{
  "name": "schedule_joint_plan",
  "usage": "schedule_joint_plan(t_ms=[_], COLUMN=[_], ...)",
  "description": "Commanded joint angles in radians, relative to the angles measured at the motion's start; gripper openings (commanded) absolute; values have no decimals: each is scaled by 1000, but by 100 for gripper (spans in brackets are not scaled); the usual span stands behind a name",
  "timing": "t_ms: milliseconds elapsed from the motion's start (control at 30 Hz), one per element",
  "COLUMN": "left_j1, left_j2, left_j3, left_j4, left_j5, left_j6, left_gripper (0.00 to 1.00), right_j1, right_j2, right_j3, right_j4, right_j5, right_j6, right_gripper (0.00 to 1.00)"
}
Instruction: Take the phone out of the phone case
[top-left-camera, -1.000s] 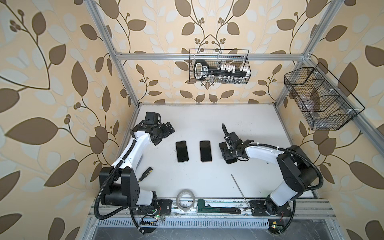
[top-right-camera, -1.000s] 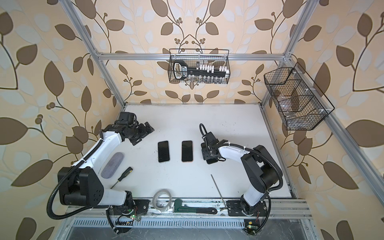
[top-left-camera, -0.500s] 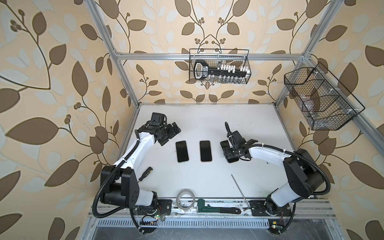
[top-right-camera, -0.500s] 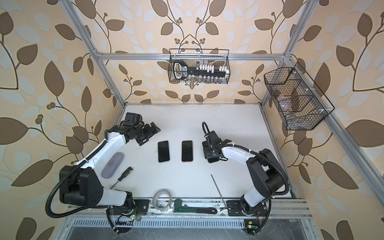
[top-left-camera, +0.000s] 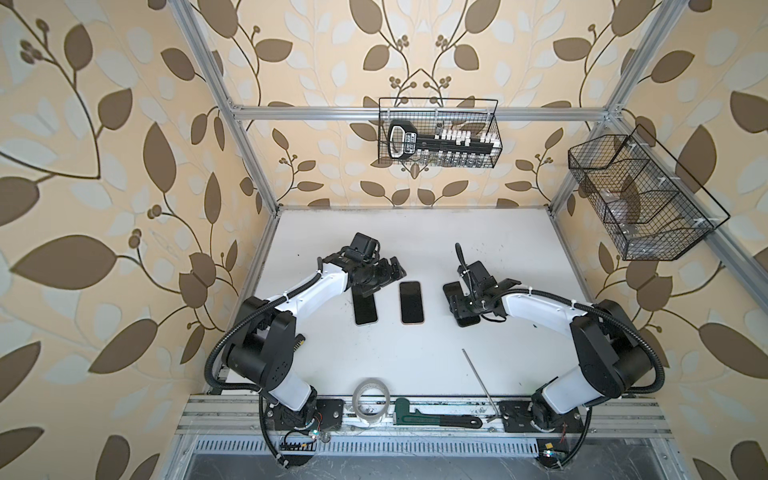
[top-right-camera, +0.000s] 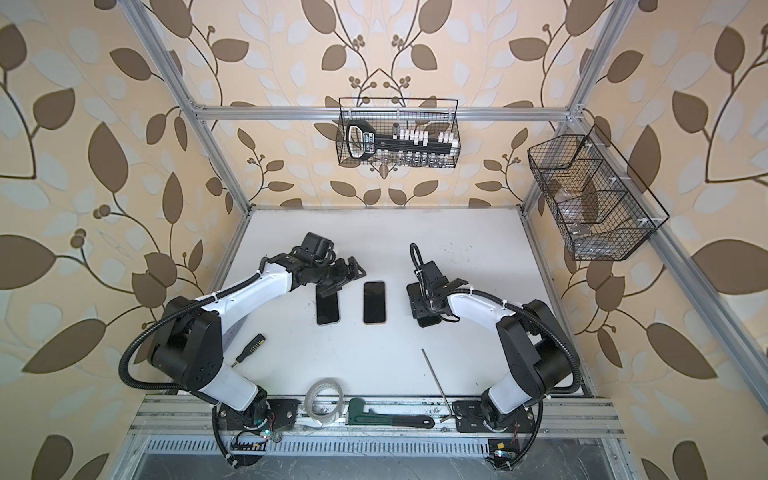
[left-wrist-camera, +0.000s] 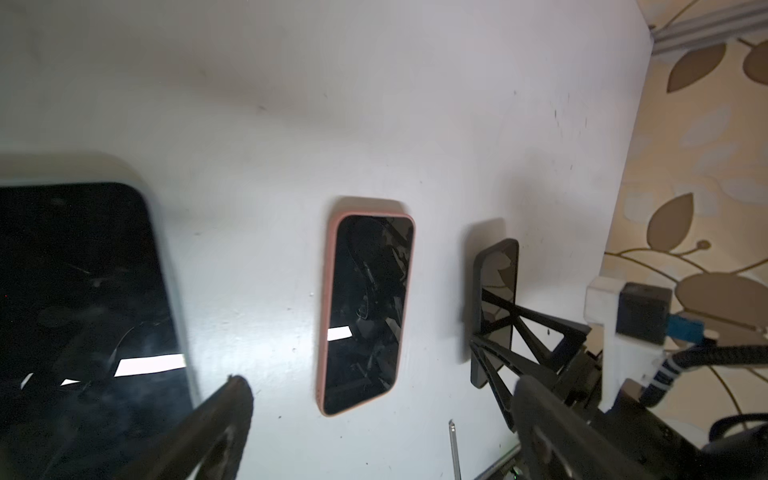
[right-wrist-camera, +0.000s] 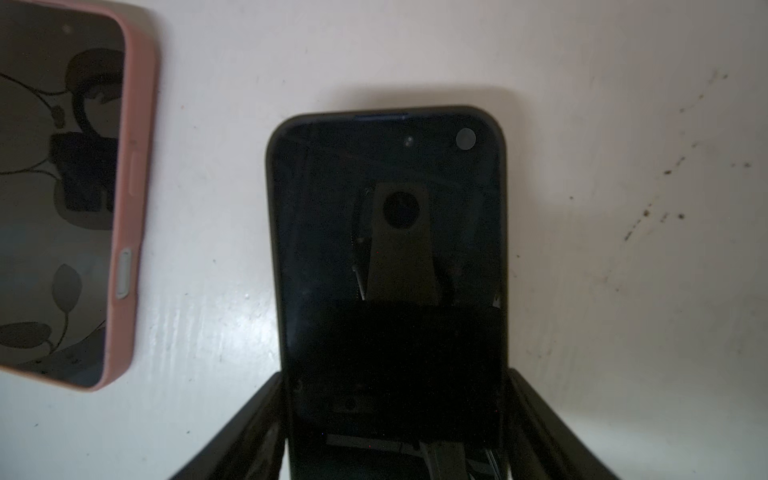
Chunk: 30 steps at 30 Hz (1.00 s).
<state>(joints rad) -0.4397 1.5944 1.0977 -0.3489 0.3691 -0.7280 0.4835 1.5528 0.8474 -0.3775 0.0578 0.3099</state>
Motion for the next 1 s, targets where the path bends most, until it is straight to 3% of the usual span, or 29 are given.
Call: schedule_joint_plan(t_ms=[0, 367, 700, 867, 967], left_j1=[-39, -140, -190, -203, -207], left_j2=[26, 131, 148, 148, 148], left_j3=[42, 53, 26, 10, 4], left_j4=[130, 348, 442, 494, 511], left_j5=[65, 107, 104, 103, 103], left_j6=[-15, -65, -118, -160, -168], left_gripper=[99, 99, 90, 82, 71], right_j1=[-10, -27, -34, -34, -37], right_j2=[-59, -124, -160, -173, -180], right_j3=[5, 43, 71, 74, 70], right_j4=[-10, -48, -45, -28, -18], right_j5=[-56, -244, -360, -392, -401], right_j6=[-17, 2, 46, 66, 74], right_gripper=[74, 74, 74, 74, 74])
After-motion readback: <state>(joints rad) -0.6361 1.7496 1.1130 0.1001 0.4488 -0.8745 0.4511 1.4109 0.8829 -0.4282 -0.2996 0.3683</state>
